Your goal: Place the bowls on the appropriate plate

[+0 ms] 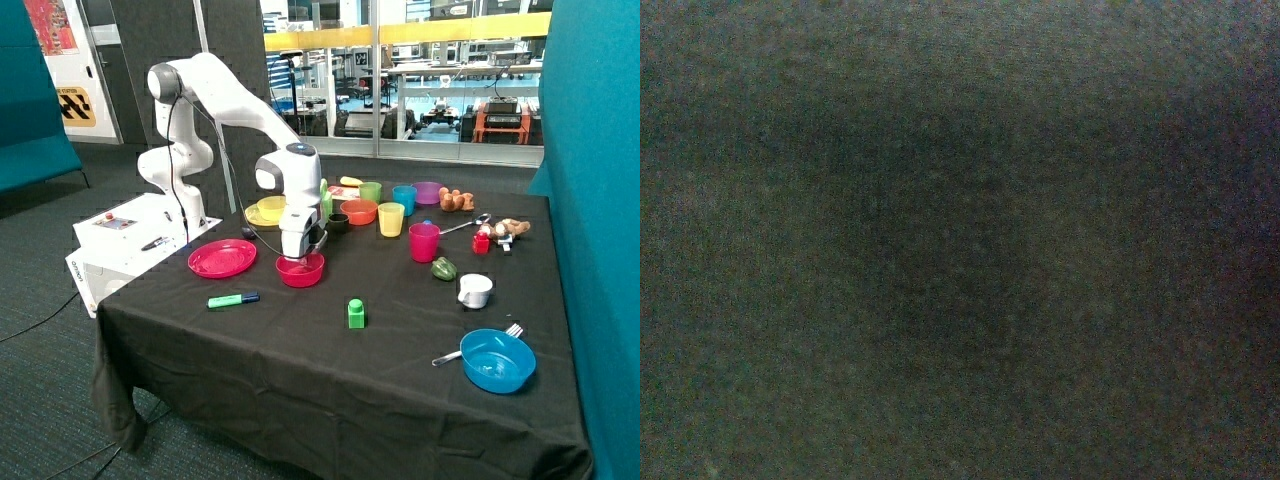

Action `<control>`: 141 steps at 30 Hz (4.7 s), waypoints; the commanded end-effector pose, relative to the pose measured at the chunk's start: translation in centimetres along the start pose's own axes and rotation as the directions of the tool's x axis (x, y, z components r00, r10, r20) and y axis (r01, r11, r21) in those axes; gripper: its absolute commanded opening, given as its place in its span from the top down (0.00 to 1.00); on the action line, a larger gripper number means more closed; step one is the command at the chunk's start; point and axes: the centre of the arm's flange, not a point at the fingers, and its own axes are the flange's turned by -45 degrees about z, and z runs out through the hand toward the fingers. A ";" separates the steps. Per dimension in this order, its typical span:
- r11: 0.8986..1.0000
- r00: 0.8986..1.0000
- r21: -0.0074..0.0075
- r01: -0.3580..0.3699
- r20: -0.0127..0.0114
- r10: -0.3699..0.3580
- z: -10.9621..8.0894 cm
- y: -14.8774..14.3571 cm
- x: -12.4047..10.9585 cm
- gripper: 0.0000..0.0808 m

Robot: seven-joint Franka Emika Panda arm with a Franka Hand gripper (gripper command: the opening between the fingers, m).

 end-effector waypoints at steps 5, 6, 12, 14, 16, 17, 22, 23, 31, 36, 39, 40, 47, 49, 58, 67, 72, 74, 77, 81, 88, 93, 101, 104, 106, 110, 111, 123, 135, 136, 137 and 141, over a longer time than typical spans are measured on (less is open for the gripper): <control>1.000 1.000 -0.003 0.004 0.003 -0.004 0.4 -0.4 -0.4 1.00; 1.000 1.000 -0.003 -0.003 0.003 0.003 0.4 -0.4 -0.5 1.00; 1.000 1.000 -0.003 -0.001 0.003 0.001 0.5 -0.5 -1.0 1.00; 1.000 1.000 -0.003 -0.001 0.003 0.001 0.6 -0.6 -1.3 1.00; 1.000 1.000 -0.003 0.000 0.003 0.000 0.6 -0.6 -1.4 1.00; 1.000 1.000 -0.003 0.001 0.003 -0.001 0.6 -0.6 -1.5 1.00; 1.000 1.000 -0.003 0.005 0.003 -0.005 0.0 -0.9 -1.7 1.00; 1.000 1.000 -0.003 0.006 0.003 -0.006 -0.2 -0.9 -1.7 1.00; 1.000 1.000 -0.003 0.028 0.003 -0.028 -2.2 -2.1 -2.0 1.00; 0.999 0.999 -0.003 0.045 0.003 -0.045 -3.4 -2.8 -2.1 1.00; 0.999 0.999 -0.003 0.049 0.003 -0.049 -4.1 -3.1 -2.1 1.00; 0.999 0.999 -0.003 0.052 0.003 -0.052 -4.4 -3.2 -2.2 1.00; 0.998 0.998 -0.003 0.062 0.003 -0.062 -6.2 -4.1 -2.4 1.00; 0.998 0.998 -0.003 0.064 0.003 -0.064 -6.6 -4.4 -2.6 1.00; 0.998 0.998 -0.003 0.064 0.003 -0.064 -7.4 -5.0 -3.8 1.00; 0.999 0.999 -0.003 0.050 0.003 -0.050 -7.8 -5.7 -6.3 1.00; 0.999 0.999 -0.003 0.044 0.003 -0.044 -8.1 -6.1 -7.8 1.00; 0.999 0.999 -0.003 0.040 0.003 -0.040 -8.2 -6.1 -8.5 1.00; 0.999 0.999 -0.003 0.036 0.003 -0.036 -8.3 -6.2 -9.5 1.00; 1.000 1.000 -0.003 0.024 0.003 -0.024 -8.4 -6.0 -10.8 1.00; 1.000 1.000 -0.003 -0.005 0.003 0.005 -8.3 -5.6 -13.4 1.00; 1.000 1.000 -0.003 -0.027 0.003 0.027 -8.0 -5.3 -15.1 1.00; 0.990 0.990 -0.004 -0.144 0.002 0.144 -7.4 -3.8 -18.0 1.00; 0.985 0.985 -0.004 -0.173 0.002 0.173 -7.4 -3.1 -18.8 1.00; 0.981 0.981 -0.004 -0.192 0.002 0.192 -7.2 -2.6 -19.6 1.00; 0.975 0.975 -0.004 -0.223 0.002 0.223 -6.8 -2.1 -21.0 1.00; 0.973 0.973 -0.004 -0.229 0.002 0.229 -6.6 -2.1 -21.2 1.00; 0.967 0.967 -0.004 -0.257 0.002 0.257 -4.8 -1.0 -22.7 1.00; 0.967 0.967 -0.004 -0.253 0.002 0.253 -3.0 -0.7 -21.7 1.00; 0.968 0.968 -0.004 -0.252 0.002 0.252 -2.8 -0.6 -21.6 1.00; 0.968 0.968 -0.004 -0.250 0.002 0.250 -2.7 -0.6 -21.6 1.00; 0.969 0.969 -0.004 -0.247 0.002 0.247 -2.3 -0.5 -21.5 1.00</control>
